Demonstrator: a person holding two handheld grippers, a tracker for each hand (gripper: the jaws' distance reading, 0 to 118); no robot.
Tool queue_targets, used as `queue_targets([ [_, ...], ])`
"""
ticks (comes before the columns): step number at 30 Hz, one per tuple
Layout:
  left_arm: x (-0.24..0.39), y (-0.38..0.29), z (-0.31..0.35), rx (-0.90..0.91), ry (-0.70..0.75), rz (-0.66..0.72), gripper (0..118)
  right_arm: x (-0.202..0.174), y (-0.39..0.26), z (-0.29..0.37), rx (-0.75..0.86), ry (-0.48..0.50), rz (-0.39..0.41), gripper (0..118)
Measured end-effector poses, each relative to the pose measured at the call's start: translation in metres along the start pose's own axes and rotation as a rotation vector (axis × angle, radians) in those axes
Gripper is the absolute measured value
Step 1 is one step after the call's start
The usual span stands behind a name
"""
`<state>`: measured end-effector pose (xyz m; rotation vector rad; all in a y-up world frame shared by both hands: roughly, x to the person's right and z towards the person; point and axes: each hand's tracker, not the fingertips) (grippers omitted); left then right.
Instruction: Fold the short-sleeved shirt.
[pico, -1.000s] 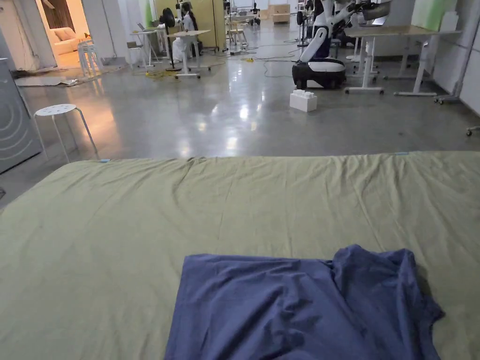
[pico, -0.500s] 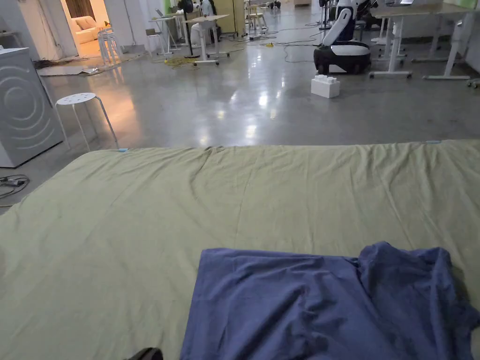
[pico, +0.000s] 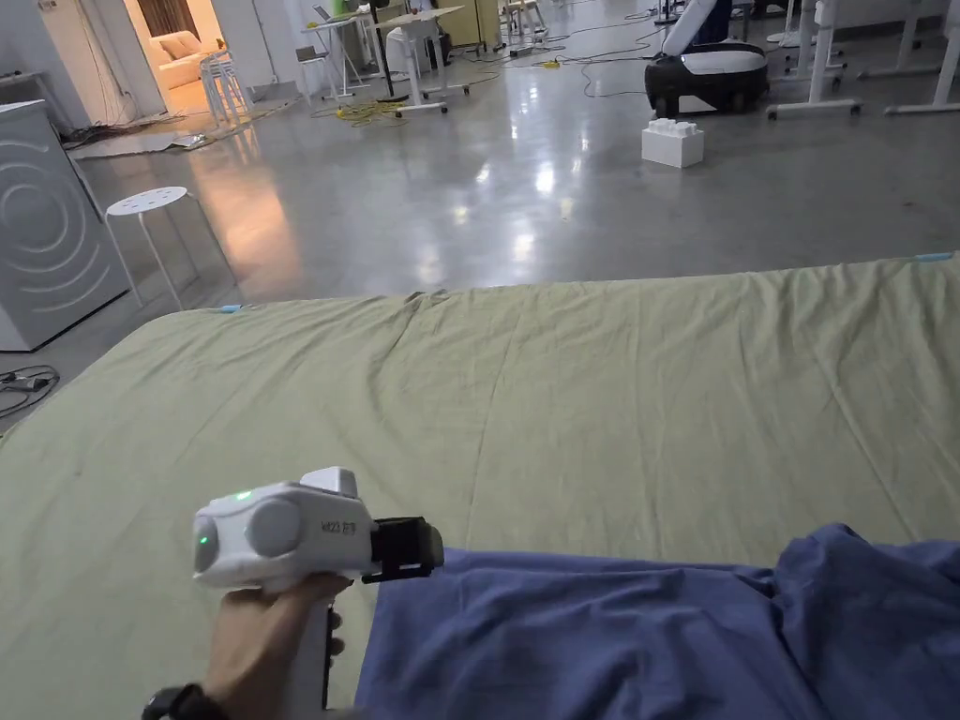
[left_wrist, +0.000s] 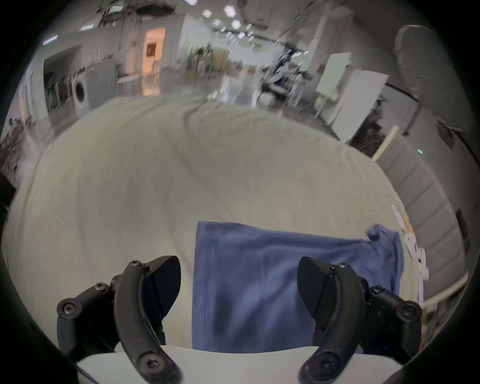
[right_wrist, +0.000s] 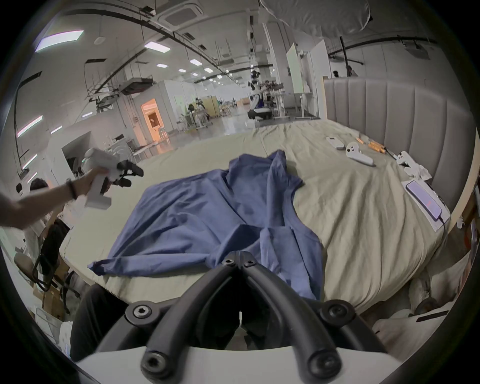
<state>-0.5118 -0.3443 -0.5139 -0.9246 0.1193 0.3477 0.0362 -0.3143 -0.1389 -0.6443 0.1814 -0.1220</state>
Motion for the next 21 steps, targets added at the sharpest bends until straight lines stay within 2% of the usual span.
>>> queue_targets([
  [1, -0.005, 0.009, -0.016, -0.004, -0.005, 0.087, 94, 0.001, -0.001, -0.002, -0.015, -0.017, 0.015, 0],
  [3, -0.007, 0.016, -0.040, -0.040, 0.038, 0.150, 94, 0.004, -0.001, -0.004, -0.025, -0.024, 0.028, 0],
  [7, 0.001, 0.014, -0.069, -0.115, 0.149, 0.027, 91, 0.012, 0.001, -0.005, -0.045, -0.020, 0.009, 0],
  [11, 0.014, 0.004, -0.070, -0.098, 0.172, 0.010, 69, 0.017, -0.001, -0.006, -0.065, -0.041, 0.025, 0],
  [13, 0.023, 0.001, -0.068, -0.108, 0.216, -0.039, 50, 0.020, -0.005, -0.008, -0.078, -0.035, 0.014, 0],
  [16, 0.037, 0.001, -0.070, -0.115, 0.202, -0.051, 16, 0.019, -0.008, -0.012, -0.086, -0.029, 0.012, 0],
  [18, 0.046, 0.001, -0.074, -0.137, 0.170, -0.047, 12, 0.019, -0.007, -0.015, -0.082, -0.024, 0.018, 0],
  [21, 0.050, -0.006, -0.090, -0.197, 0.196, -0.174, 11, 0.021, 0.002, -0.025, -0.068, -0.013, 0.024, 0],
])
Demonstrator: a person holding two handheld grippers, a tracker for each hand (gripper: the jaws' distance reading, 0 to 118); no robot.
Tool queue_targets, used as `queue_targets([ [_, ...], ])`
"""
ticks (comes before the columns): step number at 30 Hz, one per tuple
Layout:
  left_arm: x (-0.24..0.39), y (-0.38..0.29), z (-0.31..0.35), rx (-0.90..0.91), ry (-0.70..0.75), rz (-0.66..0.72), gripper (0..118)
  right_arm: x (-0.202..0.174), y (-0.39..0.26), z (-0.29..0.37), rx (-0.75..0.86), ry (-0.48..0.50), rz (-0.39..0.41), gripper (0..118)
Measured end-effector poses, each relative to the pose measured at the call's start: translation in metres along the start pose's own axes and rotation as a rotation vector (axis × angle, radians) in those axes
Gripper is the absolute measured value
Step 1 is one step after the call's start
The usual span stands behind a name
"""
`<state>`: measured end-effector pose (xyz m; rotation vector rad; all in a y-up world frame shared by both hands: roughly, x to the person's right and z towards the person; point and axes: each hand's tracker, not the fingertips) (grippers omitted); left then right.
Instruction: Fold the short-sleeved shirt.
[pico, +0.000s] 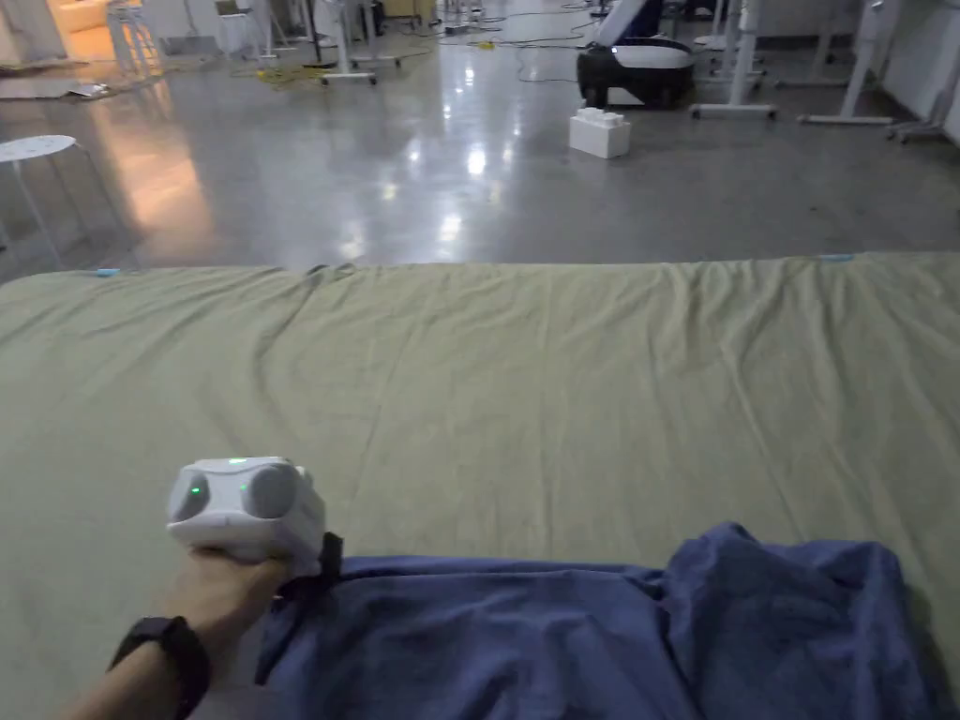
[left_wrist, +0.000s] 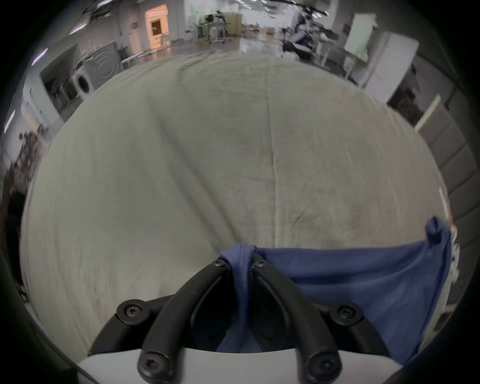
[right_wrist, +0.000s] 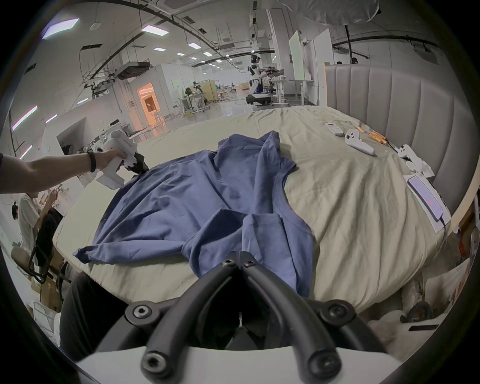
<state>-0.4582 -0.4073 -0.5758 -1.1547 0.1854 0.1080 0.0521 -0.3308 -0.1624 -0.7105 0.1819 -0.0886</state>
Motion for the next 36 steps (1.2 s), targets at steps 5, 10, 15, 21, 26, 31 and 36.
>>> queue_targets([
  [5, 0.001, 0.008, -0.005, -0.003, 0.010, -0.005, 11, 0.026, 0.067, -0.042, 0.047, 0.038, -0.009, 4],
  [10, 0.004, 0.009, -0.001, -0.067, -0.001, -0.007, 11, 0.066, 0.172, -0.113, 0.116, 0.012, -0.054, 79],
  [15, 0.009, 0.010, 0.000, -0.087, 0.001, -0.026, 11, 0.105, 0.254, -0.221, -0.030, 0.007, -0.179, 80],
  [21, 0.015, 0.014, 0.001, -0.114, 0.016, -0.049, 11, 0.112, 0.274, -0.316, -0.140, -0.032, -0.234, 80],
  [26, 0.015, 0.016, -0.001, -0.118, 0.023, -0.059, 10, 0.105, 0.255, -0.355, -0.232, -0.111, -0.184, 59],
  [31, 0.010, 0.013, 0.000, -0.086, 0.010, -0.055, 10, 0.104, 0.240, -0.362, -0.223, -0.074, -0.262, 4],
  [36, -0.001, -0.013, 0.026, 0.127, -0.022, -0.070, 9, 0.099, 0.244, -0.333, -0.147, -0.021, -0.236, 3],
])
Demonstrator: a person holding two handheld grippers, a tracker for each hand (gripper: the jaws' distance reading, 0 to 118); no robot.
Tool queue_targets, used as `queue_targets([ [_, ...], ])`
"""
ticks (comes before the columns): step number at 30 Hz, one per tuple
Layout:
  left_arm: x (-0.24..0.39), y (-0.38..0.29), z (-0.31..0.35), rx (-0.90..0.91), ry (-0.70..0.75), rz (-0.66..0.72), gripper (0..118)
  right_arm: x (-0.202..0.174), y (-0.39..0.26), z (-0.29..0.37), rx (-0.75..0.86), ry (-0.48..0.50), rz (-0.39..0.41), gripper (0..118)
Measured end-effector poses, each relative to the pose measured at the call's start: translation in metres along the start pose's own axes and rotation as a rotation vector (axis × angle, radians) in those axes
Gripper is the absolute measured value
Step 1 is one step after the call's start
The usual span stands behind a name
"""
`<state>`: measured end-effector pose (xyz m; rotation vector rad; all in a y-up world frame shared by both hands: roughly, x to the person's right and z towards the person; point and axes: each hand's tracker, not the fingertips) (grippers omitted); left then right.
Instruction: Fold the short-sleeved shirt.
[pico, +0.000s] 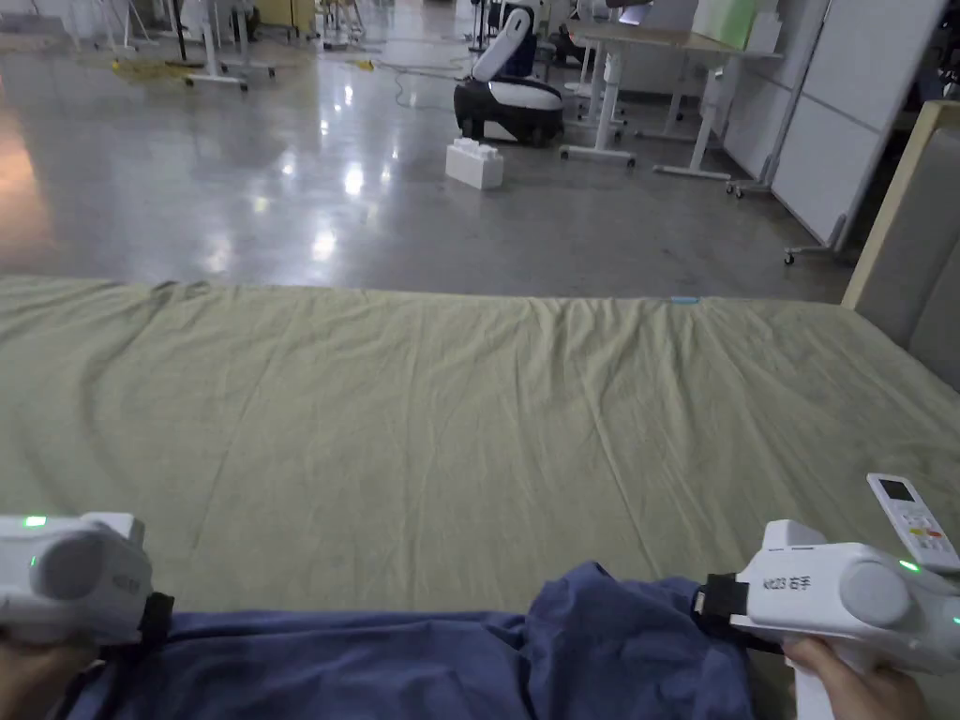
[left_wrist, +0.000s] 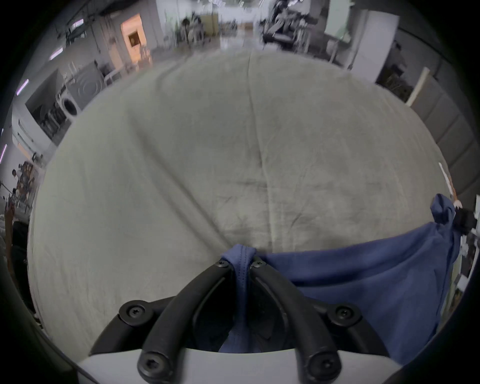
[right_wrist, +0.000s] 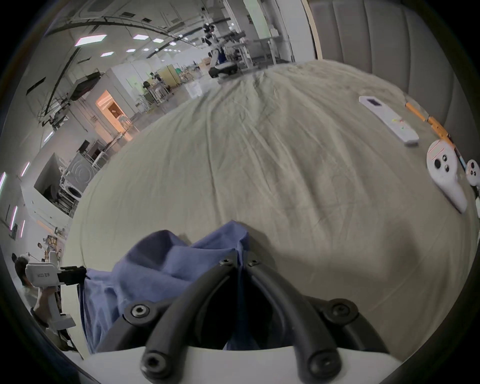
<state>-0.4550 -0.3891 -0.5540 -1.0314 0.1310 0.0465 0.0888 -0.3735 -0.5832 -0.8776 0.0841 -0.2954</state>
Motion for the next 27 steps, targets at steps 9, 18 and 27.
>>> queue_targets([
  [9, -0.065, -0.014, 0.232, 0.375, -0.203, 0.169, 8, -0.024, 0.034, 0.191, 0.274, 0.131, 0.106, 3],
  [18, -0.098, -0.046, 0.470, 0.690, -0.245, 0.158, 8, -0.053, 0.039, 0.426, 0.595, 0.230, 0.127, 3],
  [27, -0.108, -0.056, 0.613, 0.933, -0.183, 0.113, 8, -0.084, 0.067, 0.581, 0.832, 0.224, 0.173, 3],
])
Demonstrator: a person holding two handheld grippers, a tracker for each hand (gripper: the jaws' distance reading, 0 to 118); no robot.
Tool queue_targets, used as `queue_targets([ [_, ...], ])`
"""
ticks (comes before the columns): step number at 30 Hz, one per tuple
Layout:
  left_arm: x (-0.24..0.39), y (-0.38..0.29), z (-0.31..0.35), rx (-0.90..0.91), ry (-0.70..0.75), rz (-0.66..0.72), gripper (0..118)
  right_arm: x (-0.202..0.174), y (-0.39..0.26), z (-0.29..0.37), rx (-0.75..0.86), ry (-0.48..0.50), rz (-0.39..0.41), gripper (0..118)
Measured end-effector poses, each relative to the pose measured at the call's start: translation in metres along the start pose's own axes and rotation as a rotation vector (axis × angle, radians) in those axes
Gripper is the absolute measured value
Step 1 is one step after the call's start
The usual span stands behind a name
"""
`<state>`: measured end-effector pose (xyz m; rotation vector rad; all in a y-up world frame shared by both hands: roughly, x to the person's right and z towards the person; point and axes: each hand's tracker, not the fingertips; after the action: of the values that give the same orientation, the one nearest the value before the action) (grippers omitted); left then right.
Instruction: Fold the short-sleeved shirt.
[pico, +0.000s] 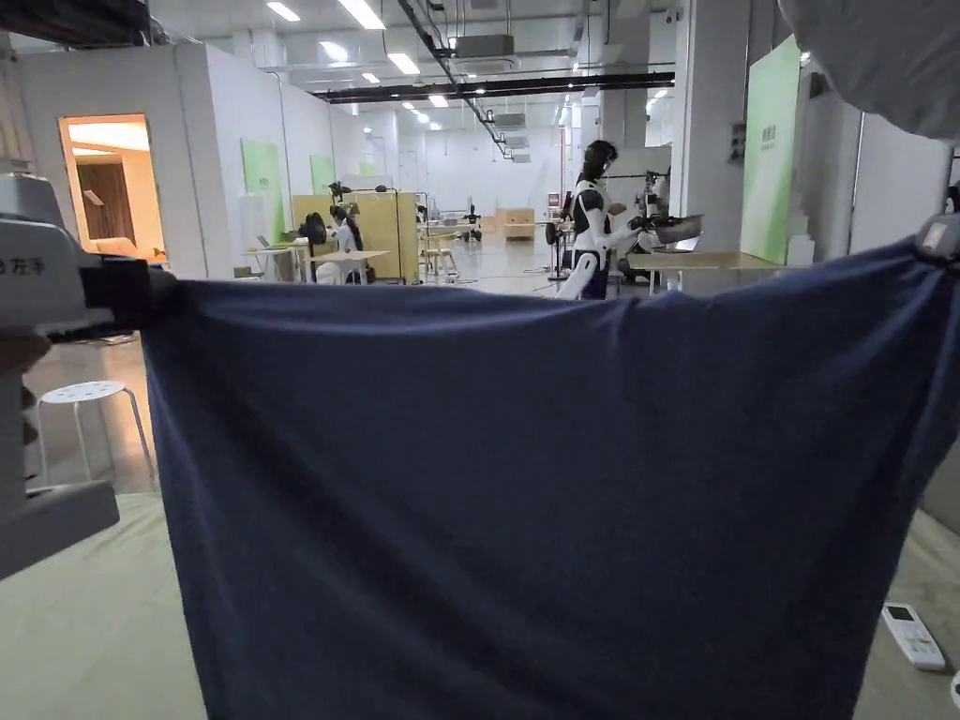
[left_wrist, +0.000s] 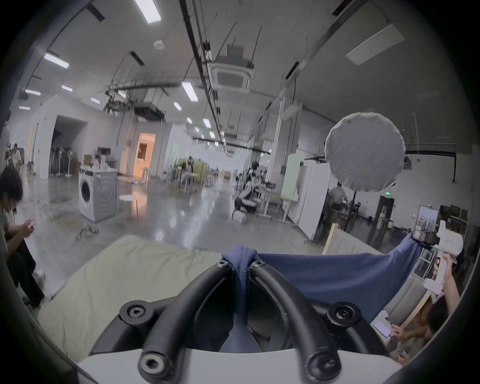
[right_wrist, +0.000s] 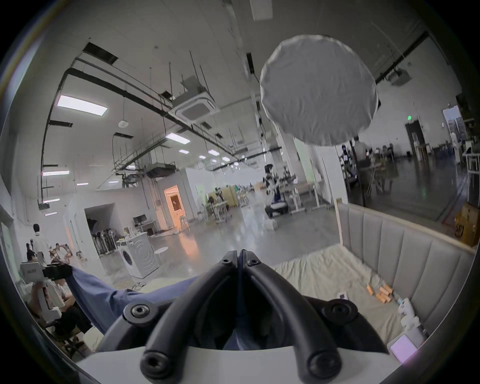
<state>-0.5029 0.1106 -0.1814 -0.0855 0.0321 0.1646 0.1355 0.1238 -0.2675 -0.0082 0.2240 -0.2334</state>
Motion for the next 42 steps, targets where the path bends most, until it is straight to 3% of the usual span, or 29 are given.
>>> queue_targets([
  [4, 0.000, 0.025, 0.018, 0.053, -0.004, 0.001, 8, -0.012, 0.035, 0.010, 0.085, -0.004, 0.073, 3],
  [5, 0.000, 0.029, 0.020, 0.057, -0.002, 0.001, 8, -0.017, 0.035, 0.016, 0.071, -0.003, 0.052, 3],
  [14, 0.001, 0.045, 0.024, 0.096, 0.004, -0.022, 8, -0.034, 0.057, 0.021, 0.096, -0.039, 0.103, 3],
  [31, 0.004, 0.054, 0.010, 0.099, 0.021, -0.023, 8, -0.041, 0.058, 0.017, 0.117, -0.053, 0.101, 3],
  [35, 0.004, 0.052, -0.002, 0.090, 0.017, -0.026, 8, -0.037, 0.053, 0.003, 0.104, -0.023, 0.036, 3],
  [42, -0.001, 0.051, -0.032, 0.079, 0.025, -0.024, 8, -0.041, 0.054, -0.032, 0.120, -0.063, 0.092, 3],
])
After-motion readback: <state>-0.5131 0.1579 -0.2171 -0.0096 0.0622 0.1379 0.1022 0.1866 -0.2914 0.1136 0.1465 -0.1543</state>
